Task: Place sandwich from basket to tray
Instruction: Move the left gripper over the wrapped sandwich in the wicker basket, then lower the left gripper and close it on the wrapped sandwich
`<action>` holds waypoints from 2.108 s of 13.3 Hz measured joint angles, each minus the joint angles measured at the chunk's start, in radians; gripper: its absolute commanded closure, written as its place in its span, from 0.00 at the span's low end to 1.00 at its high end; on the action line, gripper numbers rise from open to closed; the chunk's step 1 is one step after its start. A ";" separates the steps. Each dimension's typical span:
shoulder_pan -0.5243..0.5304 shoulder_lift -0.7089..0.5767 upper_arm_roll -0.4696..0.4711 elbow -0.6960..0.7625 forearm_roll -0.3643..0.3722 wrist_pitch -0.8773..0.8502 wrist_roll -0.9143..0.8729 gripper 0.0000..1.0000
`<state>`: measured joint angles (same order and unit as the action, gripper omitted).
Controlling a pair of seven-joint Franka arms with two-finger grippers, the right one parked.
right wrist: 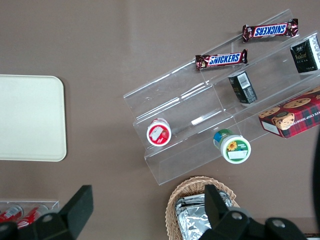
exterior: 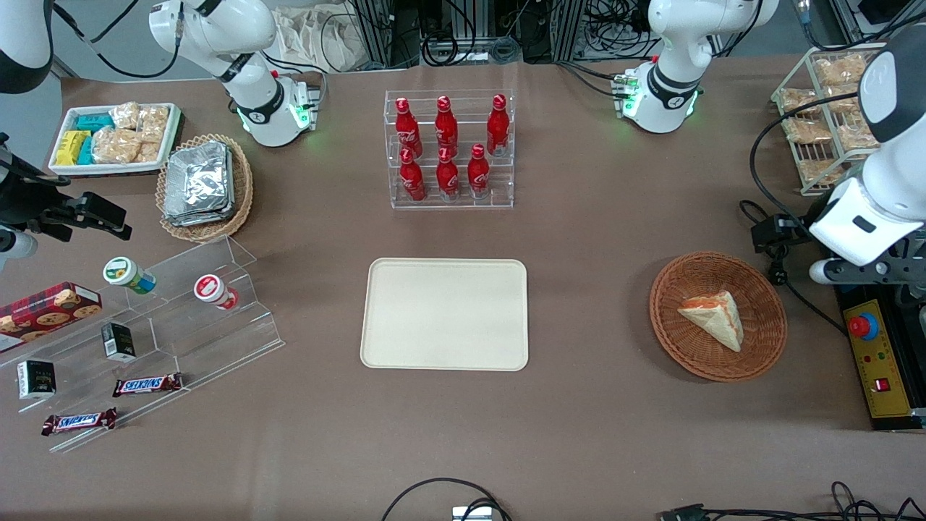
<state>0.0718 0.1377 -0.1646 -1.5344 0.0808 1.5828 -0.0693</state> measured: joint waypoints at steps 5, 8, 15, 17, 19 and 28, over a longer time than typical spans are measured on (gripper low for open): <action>0.000 0.015 0.006 0.021 -0.001 -0.013 -0.013 0.00; 0.000 0.045 0.011 0.017 -0.001 -0.022 -0.043 0.00; 0.002 0.087 0.015 -0.165 -0.003 0.206 -0.575 0.00; 0.016 0.100 0.019 -0.260 -0.003 0.327 -0.684 0.00; 0.031 0.113 0.022 -0.327 -0.003 0.410 -0.760 0.00; 0.074 0.152 0.023 -0.489 -0.005 0.686 -0.827 0.00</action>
<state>0.1458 0.2897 -0.1416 -2.0230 0.0759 2.2693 -0.8963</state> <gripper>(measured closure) 0.000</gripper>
